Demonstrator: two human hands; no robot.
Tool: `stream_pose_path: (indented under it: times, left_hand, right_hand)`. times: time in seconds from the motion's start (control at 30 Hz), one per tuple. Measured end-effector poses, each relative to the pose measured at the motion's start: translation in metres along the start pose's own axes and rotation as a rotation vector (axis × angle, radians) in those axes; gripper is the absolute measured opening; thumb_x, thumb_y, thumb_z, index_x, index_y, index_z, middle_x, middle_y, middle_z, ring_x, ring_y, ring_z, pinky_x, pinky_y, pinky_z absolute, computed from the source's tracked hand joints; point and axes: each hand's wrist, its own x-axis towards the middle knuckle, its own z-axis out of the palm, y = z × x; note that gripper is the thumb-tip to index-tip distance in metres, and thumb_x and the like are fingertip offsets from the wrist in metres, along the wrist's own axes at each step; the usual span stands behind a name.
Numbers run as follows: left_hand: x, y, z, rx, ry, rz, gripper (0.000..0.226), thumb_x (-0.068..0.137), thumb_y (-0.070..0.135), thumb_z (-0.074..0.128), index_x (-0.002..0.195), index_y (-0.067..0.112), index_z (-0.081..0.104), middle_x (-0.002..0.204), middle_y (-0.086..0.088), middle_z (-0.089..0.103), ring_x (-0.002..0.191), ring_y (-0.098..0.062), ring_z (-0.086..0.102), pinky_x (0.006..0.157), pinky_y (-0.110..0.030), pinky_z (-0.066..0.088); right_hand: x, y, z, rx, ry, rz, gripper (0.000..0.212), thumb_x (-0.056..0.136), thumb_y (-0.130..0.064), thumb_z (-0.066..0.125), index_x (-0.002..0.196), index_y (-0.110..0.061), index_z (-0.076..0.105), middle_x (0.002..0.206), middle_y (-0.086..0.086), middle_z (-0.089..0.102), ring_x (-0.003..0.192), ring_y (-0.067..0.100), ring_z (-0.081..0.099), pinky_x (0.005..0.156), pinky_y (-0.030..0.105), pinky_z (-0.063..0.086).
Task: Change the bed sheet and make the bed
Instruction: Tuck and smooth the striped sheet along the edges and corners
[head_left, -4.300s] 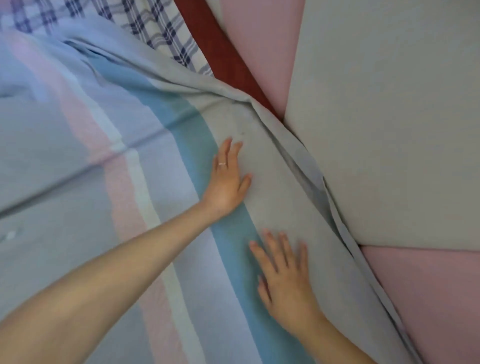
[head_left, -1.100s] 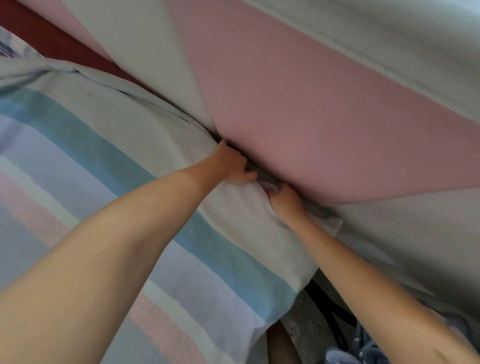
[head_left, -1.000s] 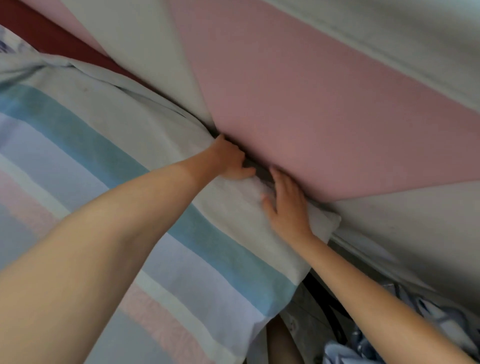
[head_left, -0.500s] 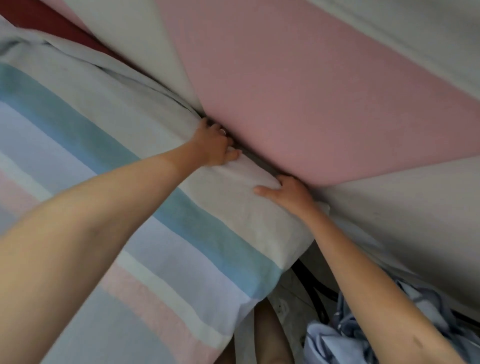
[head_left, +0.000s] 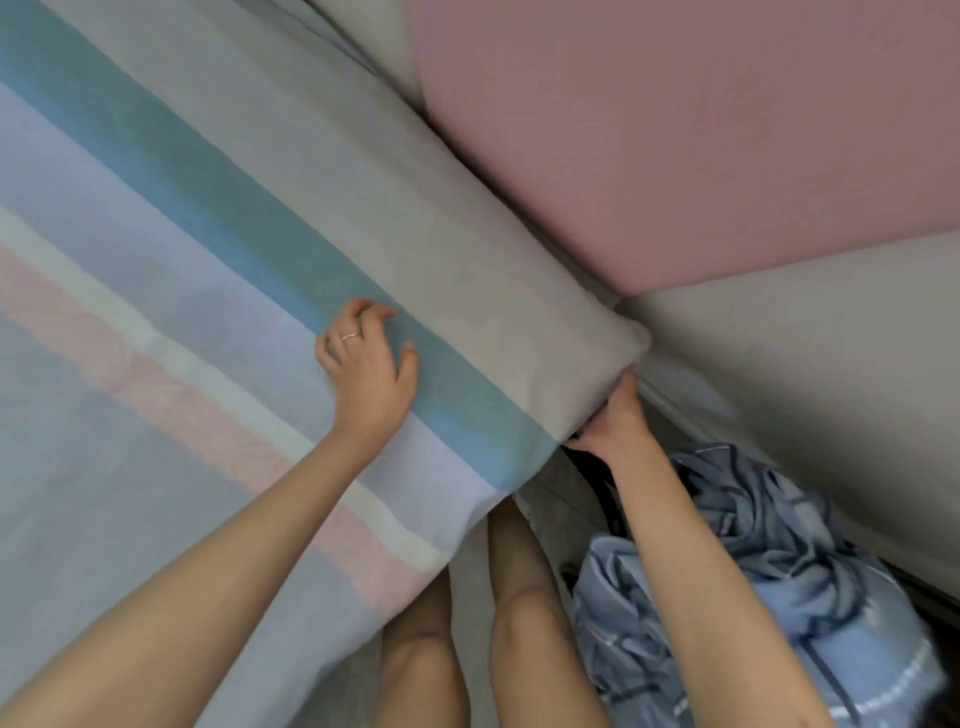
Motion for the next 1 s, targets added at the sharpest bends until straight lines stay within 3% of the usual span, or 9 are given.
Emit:
stream_pose_path:
  times: [0.1,0.27,0.4,0.57,0.7,0.77,0.83,0.9,1.0]
  left_hand:
    - [-0.029,-0.010,0.007,-0.064,-0.028,-0.125,0.043,0.079,0.028,0.047,0.115,0.005,0.054,0.126,-0.016,0.046,0.124,-0.032,0.040,0.103,-0.041,0.020]
    - [-0.058,-0.018,0.009,-0.133,-0.044,-0.186,0.041,0.077,0.022,0.047,0.113,0.005,0.053,0.124,-0.014,0.046,0.122,-0.030,0.040,0.102,-0.040,0.021]
    - [-0.065,-0.015,0.009,-0.113,-0.105,-0.125,0.040,0.077,0.022,0.046,0.112,0.005,0.053,0.123,-0.014,0.045,0.121,-0.031,0.040,0.104,-0.040,0.019]
    - [-0.064,-0.009,0.020,-0.053,-0.146,-0.032,0.039,0.080,0.024,0.046,0.114,0.007,0.053,0.125,-0.014,0.045,0.122,-0.031,0.039,0.104,-0.036,0.014]
    - [-0.060,-0.014,0.033,0.004,-0.132,-0.001,0.038,0.080,0.025,0.046,0.114,0.009,0.053,0.125,-0.014,0.045,0.120,-0.030,0.037,0.103,-0.037,0.015]
    - [-0.058,-0.019,0.039,0.030,-0.109,0.001,0.036,0.080,0.025,0.047,0.112,0.009,0.053,0.124,-0.014,0.046,0.117,-0.028,0.037,0.101,-0.039,0.018]
    - [-0.056,-0.021,0.046,0.058,-0.098,0.010,0.034,0.080,0.026,0.047,0.110,0.010,0.052,0.122,-0.014,0.046,0.113,-0.026,0.035,0.098,-0.040,0.019]
    - [-0.053,-0.023,0.052,0.089,-0.081,0.010,0.034,0.080,0.028,0.044,0.108,0.011,0.052,0.119,-0.014,0.047,0.109,-0.026,0.034,0.094,-0.039,0.019]
    - [-0.051,-0.020,0.052,0.109,-0.072,-0.023,0.036,0.079,0.033,0.037,0.104,0.011,0.053,0.114,-0.014,0.048,0.106,-0.030,0.039,0.092,-0.039,0.020]
  right_hand:
    - [0.011,0.013,-0.003,0.122,-0.190,-0.036,0.062,0.093,-0.064,0.035,0.133,-0.020,0.055,0.128,0.011,0.062,0.117,0.032,0.058,0.098,0.049,0.046]
    - [0.019,0.031,-0.006,0.125,-0.035,-0.238,0.040,0.095,-0.039,0.055,0.126,-0.013,0.058,0.116,0.008,0.069,0.109,0.028,0.063,0.095,0.045,0.050]
    - [0.019,0.045,-0.026,0.051,0.050,-0.220,0.025,0.100,-0.033,0.048,0.110,-0.015,0.060,0.112,0.005,0.066,0.098,0.018,0.062,0.093,0.034,0.050]
    - [0.026,0.033,-0.028,-0.134,0.440,-0.469,0.042,0.105,-0.027,0.030,0.127,0.003,0.051,0.126,0.016,0.058,0.100,0.019,0.053,0.075,0.019,0.037]
    - [0.051,0.034,0.005,-0.158,0.447,-0.641,0.038,0.105,-0.011,0.027,0.124,0.010,0.052,0.125,0.017,0.058,0.102,0.014,0.051,0.075,0.011,0.035]
    - [0.067,0.038,0.016,-0.136,0.431,-0.670,0.037,0.105,-0.008,0.027,0.118,0.010,0.056,0.115,0.011,0.059,0.097,0.013,0.050,0.074,0.012,0.036]
    - [0.084,0.037,0.016,-0.187,0.415,-0.650,0.037,0.105,-0.012,0.028,0.097,0.002,0.061,0.098,0.006,0.060,0.087,0.014,0.050,0.070,0.017,0.035]
    - [0.093,0.036,0.012,-0.227,0.369,-0.617,0.039,0.103,-0.010,0.031,0.069,-0.013,0.050,0.076,0.001,0.054,0.072,0.013,0.046,0.067,0.023,0.034]
    - [0.083,0.031,0.010,-0.125,0.296,-0.490,0.042,0.098,-0.006,0.034,0.059,-0.020,0.037,0.054,-0.007,0.046,0.059,0.009,0.036,0.060,0.023,0.032]
